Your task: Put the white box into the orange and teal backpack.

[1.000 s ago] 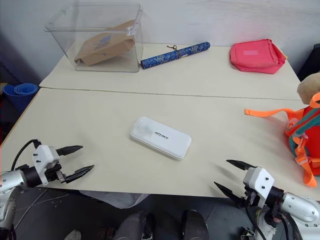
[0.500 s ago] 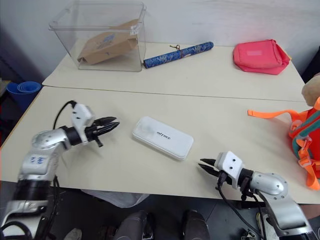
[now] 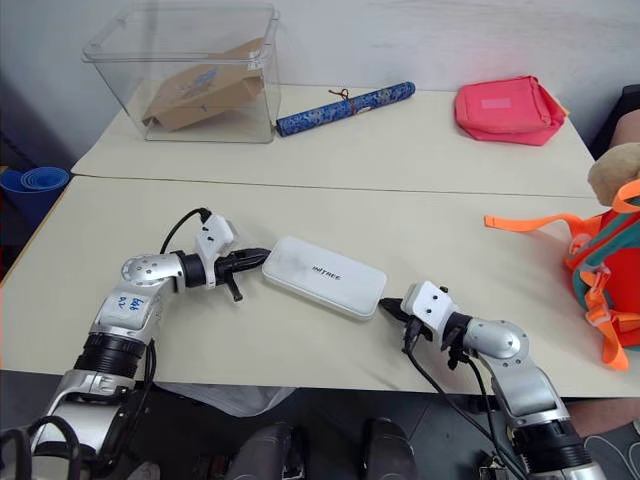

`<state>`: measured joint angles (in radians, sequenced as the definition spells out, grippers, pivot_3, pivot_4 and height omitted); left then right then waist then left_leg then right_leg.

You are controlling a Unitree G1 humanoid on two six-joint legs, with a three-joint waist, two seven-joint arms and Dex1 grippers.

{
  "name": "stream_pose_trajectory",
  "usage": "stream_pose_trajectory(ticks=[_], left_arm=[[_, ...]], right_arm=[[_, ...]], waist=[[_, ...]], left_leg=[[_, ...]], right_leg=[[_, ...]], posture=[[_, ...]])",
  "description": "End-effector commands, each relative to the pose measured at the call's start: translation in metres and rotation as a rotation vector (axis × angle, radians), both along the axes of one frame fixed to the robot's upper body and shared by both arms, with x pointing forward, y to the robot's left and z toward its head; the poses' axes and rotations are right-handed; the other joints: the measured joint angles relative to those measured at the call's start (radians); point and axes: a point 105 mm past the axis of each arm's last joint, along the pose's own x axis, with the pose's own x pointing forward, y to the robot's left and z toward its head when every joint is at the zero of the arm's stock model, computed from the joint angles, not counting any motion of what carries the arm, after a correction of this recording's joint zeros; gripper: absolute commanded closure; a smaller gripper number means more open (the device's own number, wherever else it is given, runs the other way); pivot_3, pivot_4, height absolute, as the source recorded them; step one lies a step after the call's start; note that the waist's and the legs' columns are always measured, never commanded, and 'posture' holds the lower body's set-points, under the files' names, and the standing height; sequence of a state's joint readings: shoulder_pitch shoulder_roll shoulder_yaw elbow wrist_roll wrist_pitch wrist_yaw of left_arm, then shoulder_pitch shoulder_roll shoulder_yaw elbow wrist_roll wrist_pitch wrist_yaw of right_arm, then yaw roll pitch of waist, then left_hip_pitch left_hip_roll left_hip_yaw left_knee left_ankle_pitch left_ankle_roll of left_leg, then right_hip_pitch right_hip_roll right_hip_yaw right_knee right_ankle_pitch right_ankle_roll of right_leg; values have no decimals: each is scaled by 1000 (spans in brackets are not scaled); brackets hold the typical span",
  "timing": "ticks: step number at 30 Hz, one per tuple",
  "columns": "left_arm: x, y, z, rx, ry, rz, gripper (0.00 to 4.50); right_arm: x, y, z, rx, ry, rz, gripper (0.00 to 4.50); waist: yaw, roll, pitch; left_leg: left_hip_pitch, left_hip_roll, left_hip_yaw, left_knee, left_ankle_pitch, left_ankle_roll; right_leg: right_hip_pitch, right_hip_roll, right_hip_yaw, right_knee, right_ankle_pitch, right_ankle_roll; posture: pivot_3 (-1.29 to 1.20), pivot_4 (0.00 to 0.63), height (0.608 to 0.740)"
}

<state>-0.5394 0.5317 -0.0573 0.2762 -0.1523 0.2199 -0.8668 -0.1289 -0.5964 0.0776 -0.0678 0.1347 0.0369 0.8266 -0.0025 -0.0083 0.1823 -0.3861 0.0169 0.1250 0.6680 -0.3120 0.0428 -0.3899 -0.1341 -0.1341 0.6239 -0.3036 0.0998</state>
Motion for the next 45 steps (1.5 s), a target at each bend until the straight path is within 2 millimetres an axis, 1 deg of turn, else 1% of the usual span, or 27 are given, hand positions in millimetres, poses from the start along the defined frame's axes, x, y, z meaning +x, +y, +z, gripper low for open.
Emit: stream_pose_trajectory(ticks=[1,5,9,11,14,15,16,17,18,19,20,21,23,26,28,29,33,36,40,42,45], left_arm=[[-23,-26,10,-46,5,-154,4465],[-44,-35,9,-65,42,-220,4465],[-57,-38,4,-63,65,-211,4465],[-61,-34,4,-72,78,-190,4465],[-63,-21,2,-104,146,-103,4465],[-62,-14,1,-129,190,-58,4292],[-61,-6,3,-238,312,2,4089],[-62,-2,5,-316,403,30,3869],[-64,5,4,-380,575,73,3517],[-69,9,5,-405,719,75,3246],[-73,12,6,-410,814,82,2978],[-75,13,8,-414,875,88,2659],[-72,18,11,-433,962,130,2008],[-68,14,16,-449,1051,95,1073],[-62,12,14,-456,1083,112,424],[-59,6,12,-470,1120,105,80],[-57,-15,3,-461,1190,81,32],[-53,-32,-5,-493,1216,84,32],[-48,-47,-10,-547,1236,103,32],[-48,-56,-11,-575,1265,82,32],[-50,-71,-6,-607,1306,17,32]], right_arm=[[3,-4,8,-20,-12,-3,4500],[5,-21,10,-67,13,-31,4500],[6,-41,6,-121,60,-64,4500],[6,-49,5,-141,63,-81,4500],[1,-61,3,-154,86,-96,4500],[-1,-65,3,-159,92,-102,4500],[-3,-69,3,-166,94,-107,4500],[-4,-72,3,-171,94,-111,4500],[-5,-74,3,-176,91,-111,4500],[-6,-74,3,-181,88,-109,4500],[-6,-74,4,-184,84,-106,4500],[-6,-74,4,-186,81,-104,4500],[-6,-73,4,-189,75,-96,4500],[-6,-71,4,-199,69,-72,4500],[-6,-70,4,-209,66,-59,4500],[-5,-68,4,-220,62,-50,4500],[1,-63,3,-248,45,-19,4500],[6,-59,5,-256,33,1,4500],[12,-57,7,-265,20,13,4500],[15,-54,8,-272,11,24,4500],[19,-48,9,-271,-4,46,4500]], waist=[[0,0,0],[4,0,0],[4,0,0],[4,0,0],[4,0,0],[5,0,0],[6,0,0],[6,0,0],[6,0,0],[7,-1,0],[7,-1,1],[5,-1,1],[5,-1,1],[3,-1,1],[3,-1,1],[4,-1,1],[2,-2,1],[2,-2,0],[2,-2,0],[4,-2,0],[5,-2,0]], left_leg=[[0,0,0,0,0,0],[-1,0,-1,1,0,0],[-1,-1,-2,0,0,1],[-1,-1,-2,0,0,1],[-1,-1,-2,0,0,1],[-1,-1,-2,0,0,1],[-1,-1,-2,0,0,1],[-1,-1,-3,0,0,1],[-1,-1,-3,0,1,1],[0,-1,-4,0,1,1],[0,-1,-5,1,1,1],[-1,-1,-5,1,1,1],[0,-2,-5,1,1,1],[0,-2,-5,0,1,0],[0,-2,-5,0,2,0],[0,-1,-5,0,2,0],[1,-1,-6,1,2,-1],[2,-1,-6,1,2,-1],[6,-1,-6,1,2,-1],[12,-1,-6,-1,2,-2],[13,-2,-6,-1,2,-2]], right_leg=[[0,0,0,0,0,0],[0,-1,0,0,0,0],[1,-6,0,-1,0,0],[1,-6,0,-1,0,0],[1,-6,0,-1,0,0],[1,-6,0,-1,0,0],[1,-6,0,-1,0,0],[1,-6,-1,-1,0,0],[2,-7,-1,-1,0,0],[2,-7,-1,-1,0,0],[3,-6,-2,-1,0,0],[3,-6,-2,-1,0,0],[3,-5,-1,0,0,1],[3,-1,0,1,0,1],[3,-1,0,1,0,1],[3,-1,1,1,-1,1],[3,-2,2,1,-1,1],[4,-3,2,1,-1,1],[9,-2,2,-1,0,1],[15,-3,2,-3,-1,1],[16,-5,2,-3,-1,1]], posture=[[0,150,740],[0,150,740],[0,150,740],[0,150,740],[0,150,740],[0,150,740],[0,150,740],[0,150,740],[0,150,740],[0,150,740],[0,150,740],[0,150,740],[0,150,740],[0,150,740],[0,150,740],[0,150,740],[0,150,740],[0,150,740],[0,150,740],[0,150,740],[0,150,740]])
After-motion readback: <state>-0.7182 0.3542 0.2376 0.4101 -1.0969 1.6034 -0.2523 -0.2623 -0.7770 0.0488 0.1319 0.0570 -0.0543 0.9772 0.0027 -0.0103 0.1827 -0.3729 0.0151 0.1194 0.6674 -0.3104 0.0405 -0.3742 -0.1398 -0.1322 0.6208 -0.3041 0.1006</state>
